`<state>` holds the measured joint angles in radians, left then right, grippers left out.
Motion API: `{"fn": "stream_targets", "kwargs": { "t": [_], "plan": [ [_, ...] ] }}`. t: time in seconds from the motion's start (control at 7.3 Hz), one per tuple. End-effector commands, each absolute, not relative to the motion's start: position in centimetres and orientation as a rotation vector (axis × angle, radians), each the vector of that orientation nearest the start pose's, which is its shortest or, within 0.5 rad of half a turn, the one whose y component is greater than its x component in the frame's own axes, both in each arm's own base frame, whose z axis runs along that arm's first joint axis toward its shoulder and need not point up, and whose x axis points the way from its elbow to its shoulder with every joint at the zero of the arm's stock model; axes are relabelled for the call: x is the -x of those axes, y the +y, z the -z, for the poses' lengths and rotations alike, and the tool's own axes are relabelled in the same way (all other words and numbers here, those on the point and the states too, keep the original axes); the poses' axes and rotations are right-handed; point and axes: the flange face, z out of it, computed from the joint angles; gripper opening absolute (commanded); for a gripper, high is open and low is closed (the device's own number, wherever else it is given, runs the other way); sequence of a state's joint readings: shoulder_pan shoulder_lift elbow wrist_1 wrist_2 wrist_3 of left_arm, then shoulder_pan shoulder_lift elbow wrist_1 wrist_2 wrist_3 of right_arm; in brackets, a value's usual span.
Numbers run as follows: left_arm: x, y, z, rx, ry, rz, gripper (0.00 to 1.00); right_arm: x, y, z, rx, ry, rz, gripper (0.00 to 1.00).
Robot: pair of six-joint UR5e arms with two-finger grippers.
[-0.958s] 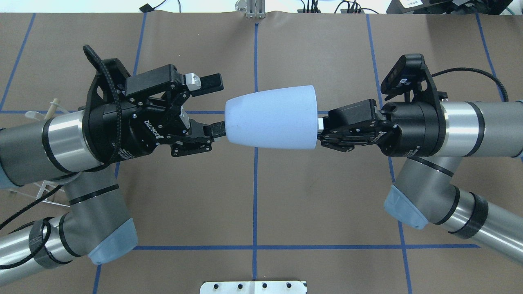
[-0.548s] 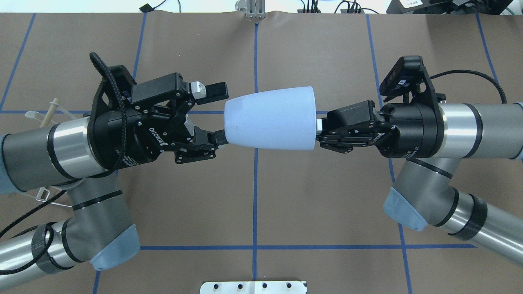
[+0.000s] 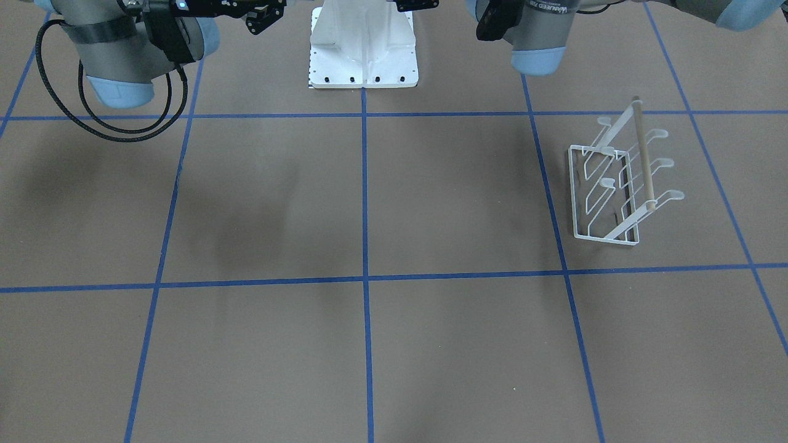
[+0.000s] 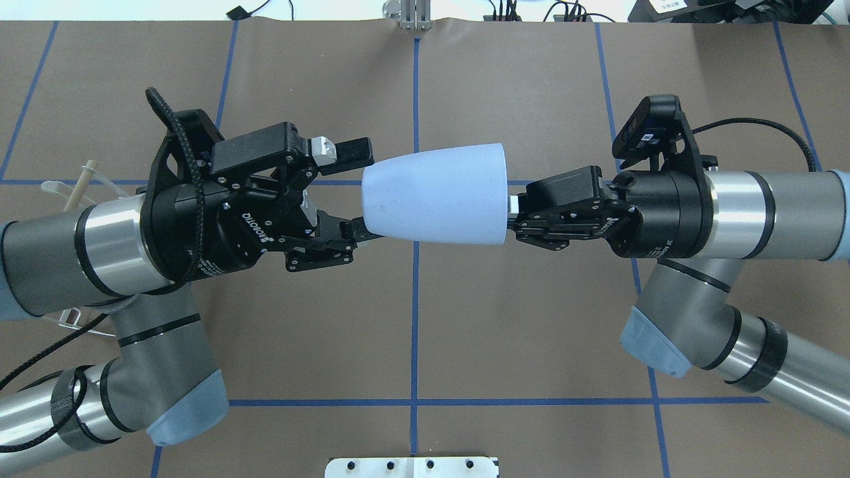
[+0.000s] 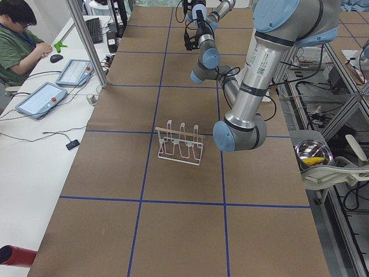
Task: Hang cup on cup holder
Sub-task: 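Close the left gripper on the cup's base beside the right gripper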
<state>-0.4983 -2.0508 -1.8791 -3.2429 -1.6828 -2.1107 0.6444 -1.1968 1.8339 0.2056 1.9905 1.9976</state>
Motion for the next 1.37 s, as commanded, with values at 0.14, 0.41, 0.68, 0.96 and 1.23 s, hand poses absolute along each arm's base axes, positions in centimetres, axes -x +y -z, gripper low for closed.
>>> {"fn": "stream_targets", "kwargs": {
  "t": [0.14, 0.41, 0.68, 0.96, 1.23],
  "plan": [
    [-34.96, -32.14, -12.19, 0.118, 2.47, 0.312, 0.97, 30.93, -34.75, -18.97, -0.062, -2.323, -0.025, 0.0],
    [-34.97, -32.13, -12.19, 0.113, 2.469, 0.308, 0.89, 30.97, -34.8, -19.01, -0.064, -2.322, -0.027, 0.0],
    [-34.92, -32.08, -12.16, 0.11, 2.47, 0.304, 0.89, 30.91, -34.93, -18.97, -0.07, -2.328, -0.044, 0.0],
    [-34.91, -32.06, -12.23, 0.108, 2.469, 0.302, 0.89, 31.1, -34.93, -19.05, -0.069, -2.327, -0.047, 0.0],
    [-34.82, -31.81, -12.07, 0.131, 2.472, 0.298, 0.19, 31.24, -34.85, -19.04, -0.064, -2.33, -0.052, 0.08]
  ]
}}
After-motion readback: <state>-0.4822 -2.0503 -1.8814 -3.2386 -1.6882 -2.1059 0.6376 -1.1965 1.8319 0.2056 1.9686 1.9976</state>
